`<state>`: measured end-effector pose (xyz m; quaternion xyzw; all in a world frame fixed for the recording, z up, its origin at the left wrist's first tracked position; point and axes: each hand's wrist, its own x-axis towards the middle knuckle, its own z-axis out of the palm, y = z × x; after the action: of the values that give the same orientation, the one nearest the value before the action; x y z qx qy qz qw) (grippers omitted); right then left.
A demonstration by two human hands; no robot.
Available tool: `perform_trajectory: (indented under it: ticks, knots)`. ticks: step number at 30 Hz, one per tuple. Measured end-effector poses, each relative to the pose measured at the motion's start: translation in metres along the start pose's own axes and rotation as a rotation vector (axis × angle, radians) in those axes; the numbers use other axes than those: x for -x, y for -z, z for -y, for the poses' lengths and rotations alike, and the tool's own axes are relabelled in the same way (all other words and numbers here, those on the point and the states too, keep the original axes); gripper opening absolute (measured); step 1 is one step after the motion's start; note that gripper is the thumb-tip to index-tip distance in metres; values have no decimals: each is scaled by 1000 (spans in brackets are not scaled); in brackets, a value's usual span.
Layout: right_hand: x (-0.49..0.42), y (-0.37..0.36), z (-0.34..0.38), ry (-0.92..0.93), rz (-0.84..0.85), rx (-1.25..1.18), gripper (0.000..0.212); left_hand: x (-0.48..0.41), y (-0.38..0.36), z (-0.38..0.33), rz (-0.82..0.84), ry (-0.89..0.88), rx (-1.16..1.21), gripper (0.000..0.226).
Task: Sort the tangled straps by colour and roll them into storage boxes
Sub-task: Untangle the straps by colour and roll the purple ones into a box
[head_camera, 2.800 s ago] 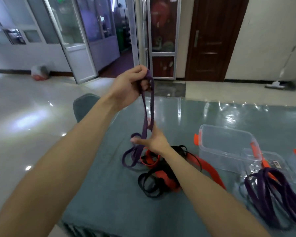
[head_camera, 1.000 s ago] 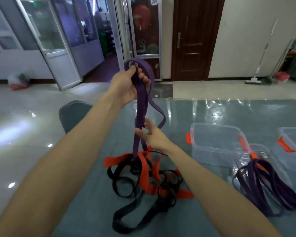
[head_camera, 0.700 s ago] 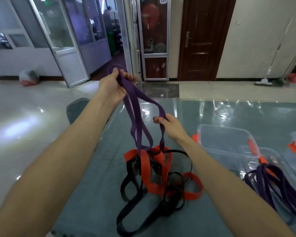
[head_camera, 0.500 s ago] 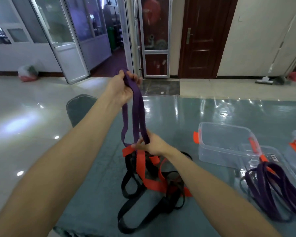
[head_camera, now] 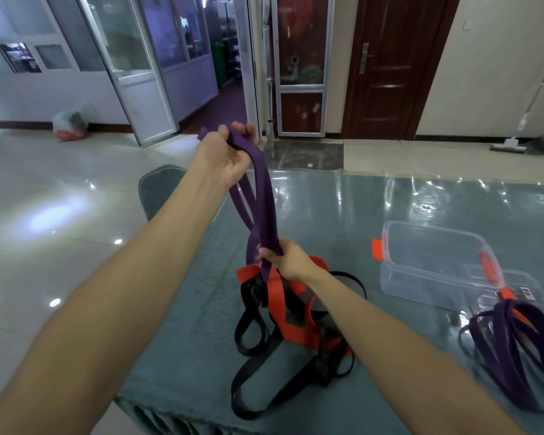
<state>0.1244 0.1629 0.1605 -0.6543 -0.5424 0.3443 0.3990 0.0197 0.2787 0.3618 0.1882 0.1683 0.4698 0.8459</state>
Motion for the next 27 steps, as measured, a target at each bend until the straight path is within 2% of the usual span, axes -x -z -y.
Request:
perform_trajectory:
  ticks: [2, 3, 6, 8, 9, 11, 12, 15, 17, 18, 20, 24, 27]
  knots:
    - [-6, 21, 10, -42, 18, 95, 20, -5, 21, -15, -2, -27, -162, 46]
    - [-9, 35, 20, -47, 4, 96, 21, -8, 37, -24, -1, -6, -325, 48]
    - [-22, 79, 48, -22, -169, -92, 19, -8, 105, -29, -54, 253, -1085, 65]
    - [-28, 95, 65, -50, -112, -93, 16, 2, 151, -6, -42, 424, -1411, 69]
    - [-29, 99, 70, -66, -65, -93, 16, 9, 168, 11, -3, 468, -1483, 59]
    - [-32, 108, 78, -68, -79, -188, 22, 19, 191, 44, 110, 444, -1525, 36]
    - [-31, 111, 82, -71, -88, -218, 24, 22, 196, 57, 168, 416, -1524, 39]
    - [-25, 115, 88, -66, -77, -185, 21, 24, 194, 90, 322, 357, -1592, 81]
    - [-26, 119, 86, -92, -153, -404, 25, 23, 191, 110, 379, 299, -1704, 88]
    - [-25, 122, 82, -99, -175, -441, 27, 23, 192, 119, 386, 255, -1762, 87]
    - [-21, 127, 77, -93, -169, -348, 30, 23, 195, 133, 383, 182, -1867, 74]
    - [-11, 140, 67, -33, -215, -323, 33, 18, 195, 134, 397, 66, -1904, 46]
    - [-1, 145, 54, -21, -237, -223, 29, 11, 186, 115, 392, -16, -1939, 42]
